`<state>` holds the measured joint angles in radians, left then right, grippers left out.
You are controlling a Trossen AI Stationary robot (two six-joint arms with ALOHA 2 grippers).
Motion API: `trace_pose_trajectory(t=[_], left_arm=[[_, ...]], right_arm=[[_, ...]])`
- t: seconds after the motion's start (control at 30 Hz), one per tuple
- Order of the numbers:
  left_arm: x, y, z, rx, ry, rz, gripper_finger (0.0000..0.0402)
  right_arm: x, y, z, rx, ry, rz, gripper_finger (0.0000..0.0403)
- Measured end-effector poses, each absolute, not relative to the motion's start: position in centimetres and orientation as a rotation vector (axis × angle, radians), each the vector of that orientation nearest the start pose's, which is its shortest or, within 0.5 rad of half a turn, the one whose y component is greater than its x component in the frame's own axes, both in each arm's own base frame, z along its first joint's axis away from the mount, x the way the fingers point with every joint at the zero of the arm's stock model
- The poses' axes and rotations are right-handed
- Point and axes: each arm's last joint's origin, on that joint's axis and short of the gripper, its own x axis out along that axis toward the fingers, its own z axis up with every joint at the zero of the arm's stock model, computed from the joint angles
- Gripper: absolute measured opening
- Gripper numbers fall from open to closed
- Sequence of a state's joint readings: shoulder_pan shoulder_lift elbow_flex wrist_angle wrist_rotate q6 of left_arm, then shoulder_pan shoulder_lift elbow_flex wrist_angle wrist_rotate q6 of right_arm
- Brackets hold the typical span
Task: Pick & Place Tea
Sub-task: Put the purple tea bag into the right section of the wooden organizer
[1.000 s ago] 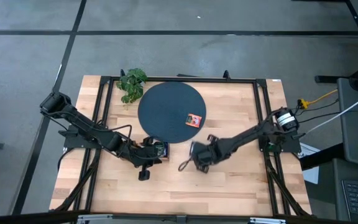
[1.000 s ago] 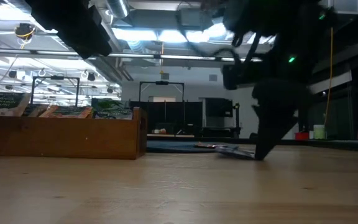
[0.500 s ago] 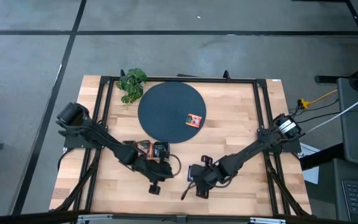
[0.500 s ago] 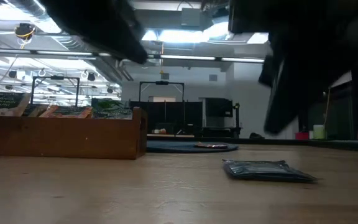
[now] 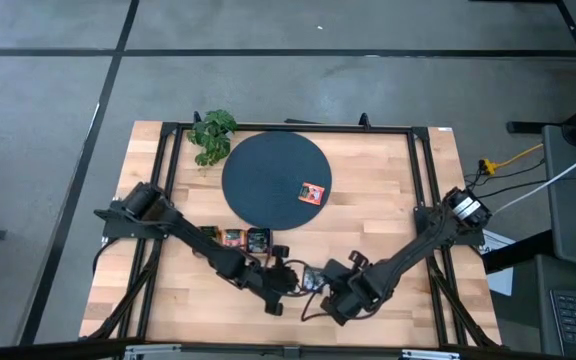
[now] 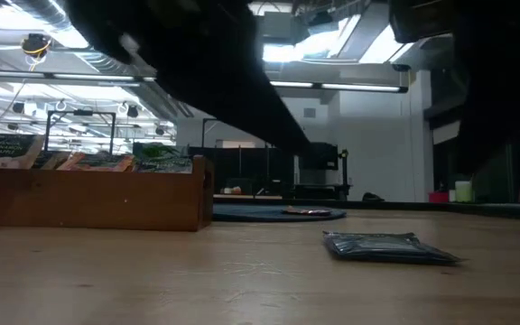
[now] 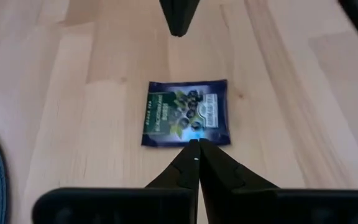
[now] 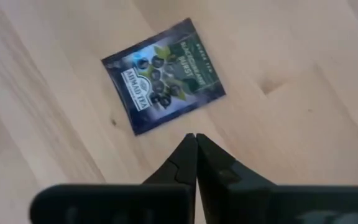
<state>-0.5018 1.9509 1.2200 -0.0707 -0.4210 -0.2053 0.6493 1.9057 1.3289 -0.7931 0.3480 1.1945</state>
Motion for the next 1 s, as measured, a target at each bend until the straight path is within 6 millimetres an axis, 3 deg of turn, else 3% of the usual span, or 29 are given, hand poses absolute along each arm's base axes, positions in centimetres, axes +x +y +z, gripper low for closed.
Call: trace_pose_trajectory(t=[0.2, 0.5, 0.67, 0.8, 1.0], left_arm=[[37.6, -18.6, 14.6, 0.164, 0.731, 0.018, 0.0002], [39.3, -19.0, 13.0, 0.115, 0.728, -0.035, 0.0002], [39.3, -18.9, 11.4, 0.1, 0.785, -0.05, 0.0004], [39.2, -19.0, 11.0, 0.06, 0.815, -0.052, 0.0002], [38.9, -18.9, 10.8, 0.031, 0.862, -0.032, 0.0005]], right_arm=[[28.9, 21.9, 17.7, 0.387, 1.113, -0.471, 0.0007], [28.7, 22.1, 17.7, 0.423, 1.104, -0.492, 0.0036], [28.4, 21.8, 17.0, 0.461, 1.096, -0.541, 0.0051], [28.3, 21.8, 16.2, 0.5, 1.078, -0.529, 0.0081], [28.6, 22.0, 14.5, 0.602, 1.001, -0.443, 0.0156]])
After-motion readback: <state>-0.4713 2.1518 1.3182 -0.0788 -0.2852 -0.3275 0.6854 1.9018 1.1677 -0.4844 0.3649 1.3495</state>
